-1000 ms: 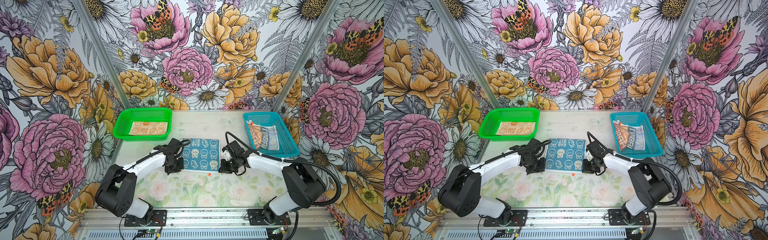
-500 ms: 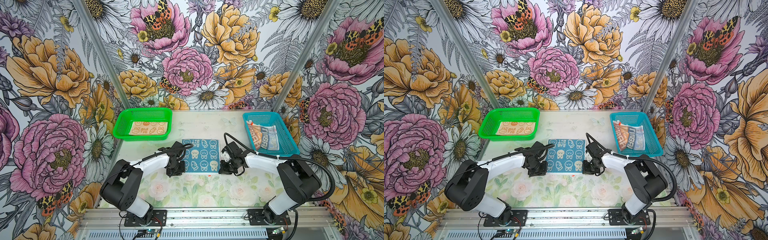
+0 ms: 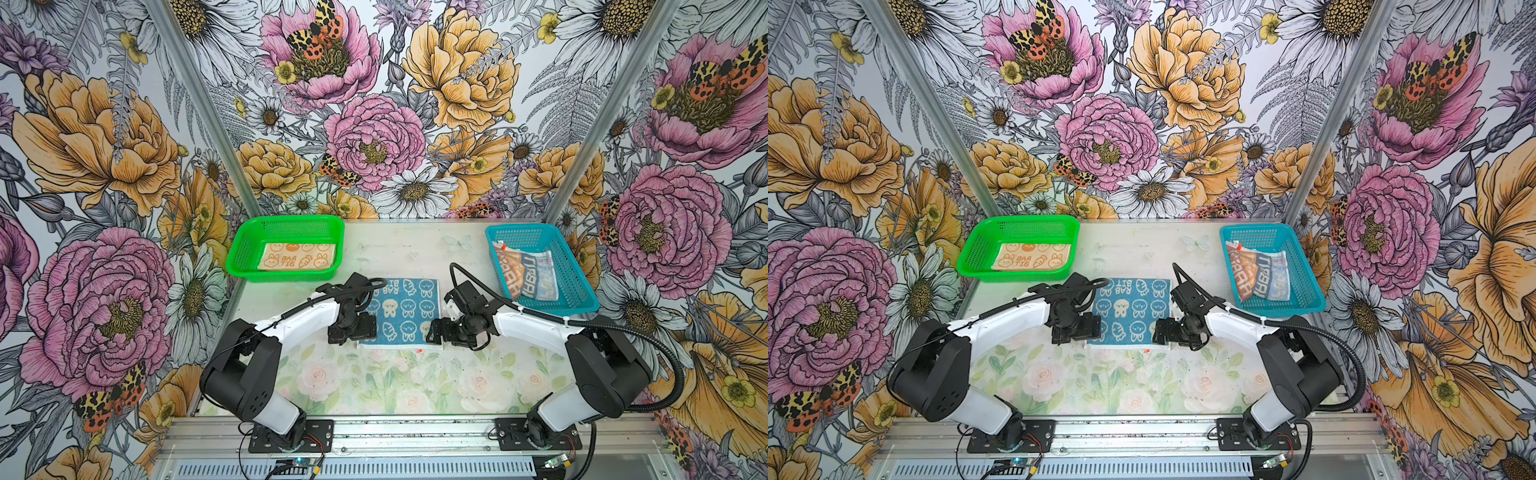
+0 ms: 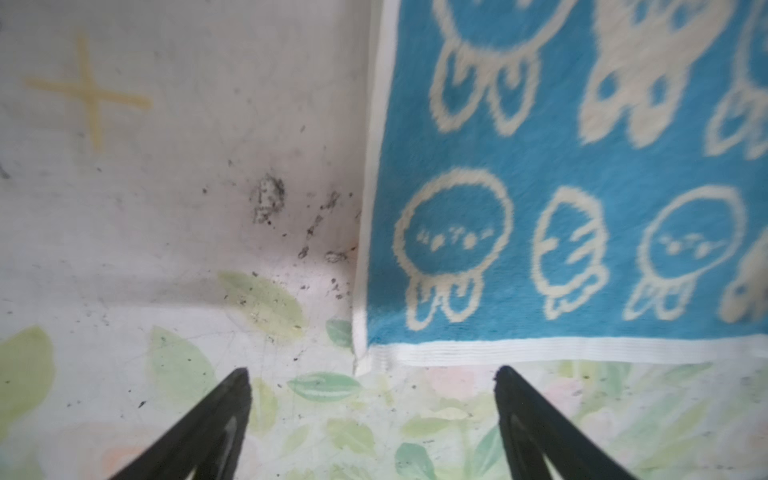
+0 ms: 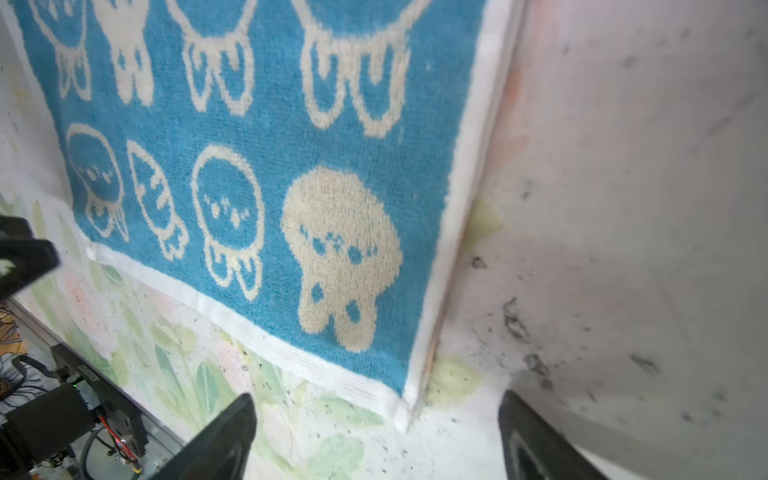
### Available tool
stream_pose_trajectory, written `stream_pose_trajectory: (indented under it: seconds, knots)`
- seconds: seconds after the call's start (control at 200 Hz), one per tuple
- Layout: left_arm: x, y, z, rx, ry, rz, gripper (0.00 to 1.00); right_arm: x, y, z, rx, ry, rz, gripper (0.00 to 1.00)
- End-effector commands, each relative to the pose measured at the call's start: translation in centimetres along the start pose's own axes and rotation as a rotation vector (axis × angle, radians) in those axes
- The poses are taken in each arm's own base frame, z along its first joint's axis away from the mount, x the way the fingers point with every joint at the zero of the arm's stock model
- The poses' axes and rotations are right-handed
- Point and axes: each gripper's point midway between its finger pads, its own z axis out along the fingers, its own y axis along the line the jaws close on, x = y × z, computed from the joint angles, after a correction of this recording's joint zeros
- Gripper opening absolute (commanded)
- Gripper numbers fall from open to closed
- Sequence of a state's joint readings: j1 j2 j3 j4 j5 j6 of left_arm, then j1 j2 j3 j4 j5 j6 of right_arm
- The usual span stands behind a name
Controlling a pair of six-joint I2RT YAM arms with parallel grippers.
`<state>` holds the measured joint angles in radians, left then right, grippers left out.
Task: Fold and stack the towels
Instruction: 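Raise both grippers and move them to the towel's far edge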
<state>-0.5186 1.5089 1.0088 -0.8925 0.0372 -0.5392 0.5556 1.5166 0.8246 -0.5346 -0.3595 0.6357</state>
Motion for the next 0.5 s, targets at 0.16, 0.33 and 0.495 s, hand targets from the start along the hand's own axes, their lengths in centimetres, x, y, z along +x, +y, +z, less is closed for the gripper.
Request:
stream_pose_trajectory:
  seconds: [0.16,0.33,0.495]
  knots:
    - [-9.7,-5.1,-9.4,0.342,-0.294,-0.111,0.99,-6.1,3.3,-6.6,-0.074,-0.189,0.005,0.99]
    - [-14.7,-9.6,-9.1,0.616,-0.309,-0.211,0.99,-13.5,5.1,-7.3,-0.306,-0.297,0.087,0.99]
    - [-17.5,-11.6,-5.4,0.655,-0.243,-0.23,0.99,-19.1,6.5,-5.1,-0.417,-0.318,0.117,0.99]
